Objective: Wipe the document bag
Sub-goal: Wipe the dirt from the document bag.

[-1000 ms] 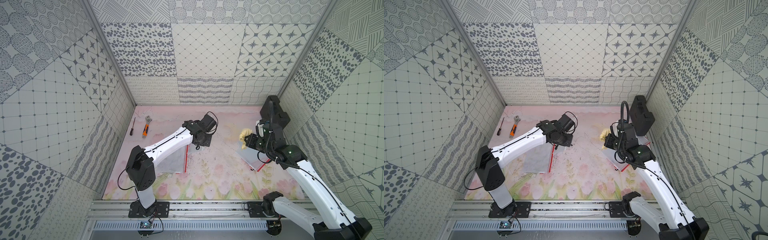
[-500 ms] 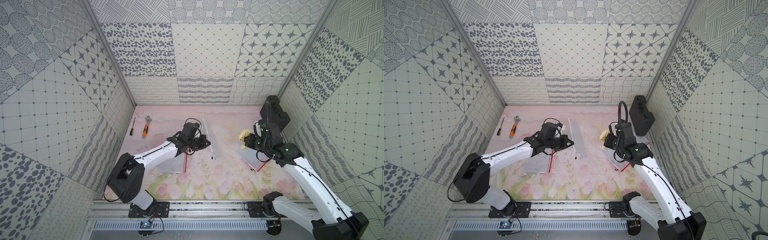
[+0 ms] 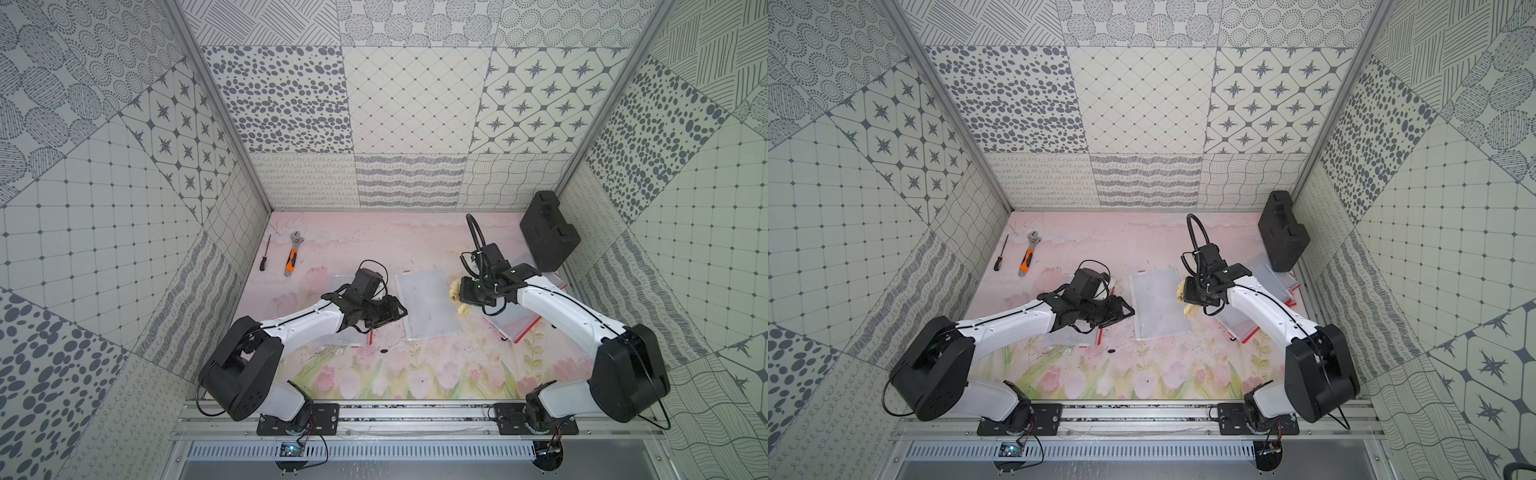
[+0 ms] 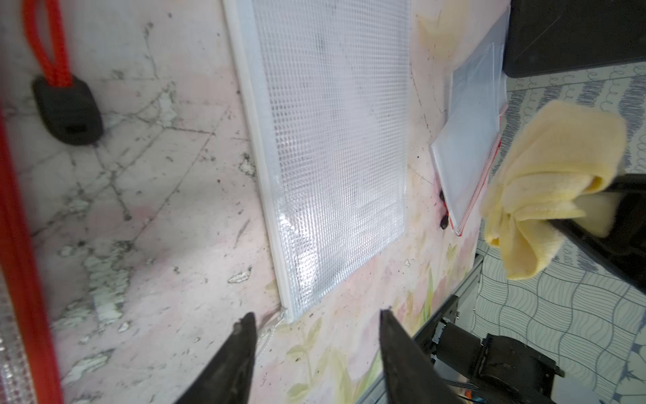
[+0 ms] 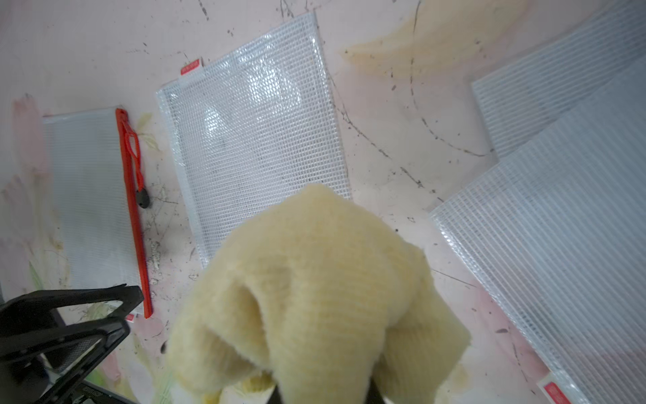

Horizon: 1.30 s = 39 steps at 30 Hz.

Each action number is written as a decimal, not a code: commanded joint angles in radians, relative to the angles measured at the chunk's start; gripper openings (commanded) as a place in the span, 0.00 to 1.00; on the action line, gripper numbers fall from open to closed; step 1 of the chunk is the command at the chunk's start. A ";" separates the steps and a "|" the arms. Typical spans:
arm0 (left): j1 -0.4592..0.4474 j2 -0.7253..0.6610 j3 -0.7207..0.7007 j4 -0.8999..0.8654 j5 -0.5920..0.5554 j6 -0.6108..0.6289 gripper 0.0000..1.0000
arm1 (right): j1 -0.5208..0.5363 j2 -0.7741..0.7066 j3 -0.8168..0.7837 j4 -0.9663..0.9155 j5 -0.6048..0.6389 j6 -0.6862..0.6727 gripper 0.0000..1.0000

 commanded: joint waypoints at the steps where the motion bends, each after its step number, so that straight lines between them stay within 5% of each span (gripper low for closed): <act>1: 0.015 -0.008 -0.020 -0.100 -0.068 0.094 0.76 | 0.023 0.075 0.030 0.070 -0.040 -0.027 0.00; 21: 0.028 0.307 0.143 0.102 -0.015 0.090 0.72 | 0.022 0.180 -0.094 0.203 -0.133 0.051 0.00; 39: 0.030 0.344 -0.059 0.564 0.124 -0.108 0.67 | 0.031 0.213 -0.107 0.229 -0.186 0.064 0.00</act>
